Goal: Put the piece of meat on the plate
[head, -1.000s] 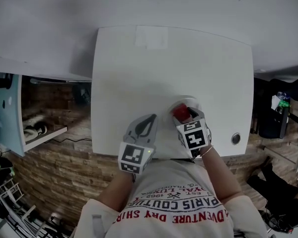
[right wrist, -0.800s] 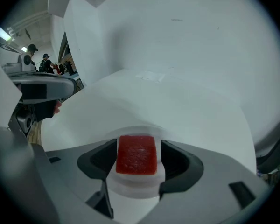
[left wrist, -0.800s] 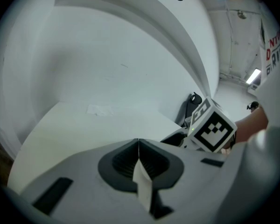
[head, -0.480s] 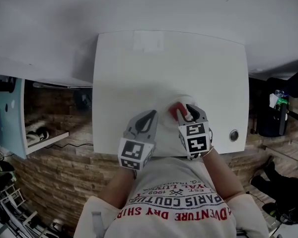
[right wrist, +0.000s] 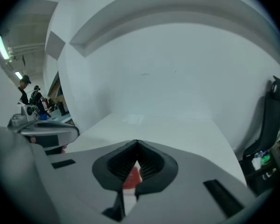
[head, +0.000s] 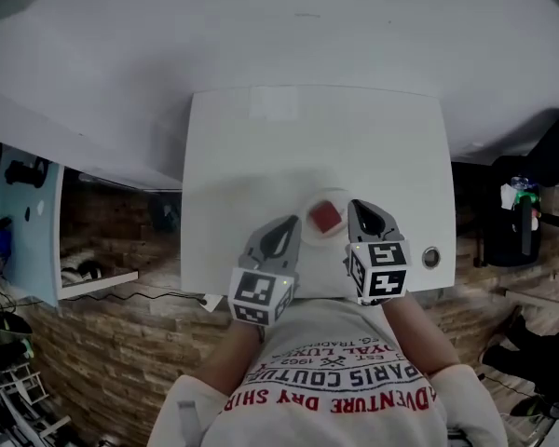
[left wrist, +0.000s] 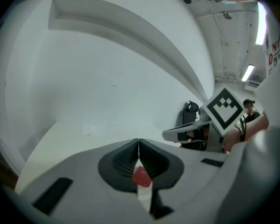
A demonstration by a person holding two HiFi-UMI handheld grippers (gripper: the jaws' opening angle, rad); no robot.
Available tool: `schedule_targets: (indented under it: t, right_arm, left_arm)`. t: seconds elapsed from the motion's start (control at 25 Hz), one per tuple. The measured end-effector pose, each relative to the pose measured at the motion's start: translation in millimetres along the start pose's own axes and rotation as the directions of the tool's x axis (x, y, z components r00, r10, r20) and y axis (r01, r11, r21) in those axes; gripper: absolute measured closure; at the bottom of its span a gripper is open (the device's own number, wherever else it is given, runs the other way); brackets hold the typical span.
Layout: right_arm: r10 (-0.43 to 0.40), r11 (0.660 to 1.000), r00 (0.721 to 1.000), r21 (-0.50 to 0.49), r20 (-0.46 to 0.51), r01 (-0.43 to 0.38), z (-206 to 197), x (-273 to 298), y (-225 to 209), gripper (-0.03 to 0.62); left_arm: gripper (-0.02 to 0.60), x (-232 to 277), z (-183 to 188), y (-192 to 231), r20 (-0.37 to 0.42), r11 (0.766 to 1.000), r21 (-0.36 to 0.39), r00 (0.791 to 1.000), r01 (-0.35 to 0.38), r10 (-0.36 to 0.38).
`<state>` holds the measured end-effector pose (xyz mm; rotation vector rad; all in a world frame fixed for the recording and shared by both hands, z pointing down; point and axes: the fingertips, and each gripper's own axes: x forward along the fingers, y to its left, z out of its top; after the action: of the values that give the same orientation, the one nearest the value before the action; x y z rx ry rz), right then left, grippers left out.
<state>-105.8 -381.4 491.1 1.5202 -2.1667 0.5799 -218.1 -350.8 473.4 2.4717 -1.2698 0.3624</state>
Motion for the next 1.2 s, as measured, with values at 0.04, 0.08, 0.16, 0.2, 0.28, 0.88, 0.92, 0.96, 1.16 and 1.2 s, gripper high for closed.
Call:
schedule_targets:
  t: [0.04, 0.08, 0.16, 0.2, 0.28, 0.88, 0.92, 0.96, 1.16, 1.2]
  right_arm:
    - [-0.004, 1.0, 0.999, 0.002, 0.049, 0.004, 9.8, -8.2, -1.2, 0.582]
    - [-0.009, 1.0, 0.995, -0.004, 0.1, 0.009, 20.1, -16.8, -1.9, 0.582]
    - [-0.012, 0.999, 0.981, -0.034, 0.193, 0.019, 39.2, -34.4, -0.2, 0.582]
    - [-0.008, 0.998, 0.973, -0.053, 0.231, 0.021, 47.4, -42.7, 2.0, 0.582]
    - [0.006, 0.996, 0.958, -0.087, 0.288, 0.02, 61.0, -57.0, 7.2, 0.582]
    - [0.033, 0.989, 0.923, -0.146, 0.383, 0.025, 88.4, -89.5, 10.5, 0.582]
    - [0.031, 0.988, 0.923, -0.151, 0.382, 0.029, 88.1, -89.7, 10.8, 0.582]
    - [0.03, 0.988, 0.923, -0.154, 0.383, 0.032, 87.9, -90.0, 11.1, 0.582]
    - [0.026, 0.988, 0.922, -0.15, 0.387, 0.035, 86.8, -92.8, 10.7, 0.582]
    - [0.026, 0.988, 0.922, -0.151, 0.386, 0.036, 86.6, -93.2, 11.0, 0.582]
  left_arm:
    - [0.574, -1.2, 7.2, -4.8, 0.018, 1.0, 0.013, 1.0, 0.003, -0.003]
    - [0.574, -2.5, 15.5, -9.5, 0.039, 1.0, 0.024, 0.999, 0.005, -0.006]
    - [0.574, -6.6, 33.1, -17.6, 0.087, 0.999, 0.044, 0.996, 0.006, -0.01]
    - [0.574, -9.1, 41.1, -20.2, 0.108, 0.999, 0.054, 0.994, 0.004, -0.01]
    - [0.574, -14.0, 56.0, -22.7, 0.143, 0.997, 0.071, 0.99, -0.007, -0.004]
    - [0.574, -23.4, 106.3, -31.5, 0.25, 0.995, 0.096, 0.968, -0.031, 0.006]
    - [0.574, -23.2, 106.2, -32.8, 0.248, 0.995, 0.098, 0.969, -0.029, 0.003]
    - [0.574, -23.2, 106.4, -34.4, 0.248, 0.995, 0.101, 0.969, -0.027, 0.001]
    - [0.574, -24.5, 108.8, -40.8, 0.256, 0.992, 0.122, 0.967, -0.024, -0.008]
    - [0.574, -24.5, 108.5, -40.7, 0.256, 0.992, 0.12, 0.967, -0.024, -0.007]
